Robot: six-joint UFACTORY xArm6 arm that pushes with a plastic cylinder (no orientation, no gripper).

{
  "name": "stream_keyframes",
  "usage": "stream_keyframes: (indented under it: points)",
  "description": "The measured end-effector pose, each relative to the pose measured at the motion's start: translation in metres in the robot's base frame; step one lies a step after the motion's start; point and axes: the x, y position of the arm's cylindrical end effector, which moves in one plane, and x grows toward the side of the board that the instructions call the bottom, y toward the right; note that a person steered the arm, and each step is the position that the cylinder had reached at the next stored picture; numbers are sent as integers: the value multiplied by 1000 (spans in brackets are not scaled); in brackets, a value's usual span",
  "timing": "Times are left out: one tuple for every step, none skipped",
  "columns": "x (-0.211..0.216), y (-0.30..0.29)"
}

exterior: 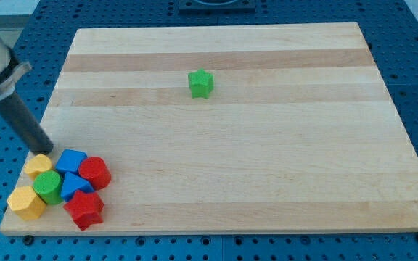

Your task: Move the green star into the group of blocks

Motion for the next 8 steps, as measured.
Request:
stream_keyframes:
  points:
    - [-14,53]
    - [-14,151]
    - [-15,280]
    - [-44,381]
    - [-101,417]
    - [-146,403]
    - [-159,350]
    - [-137,308]
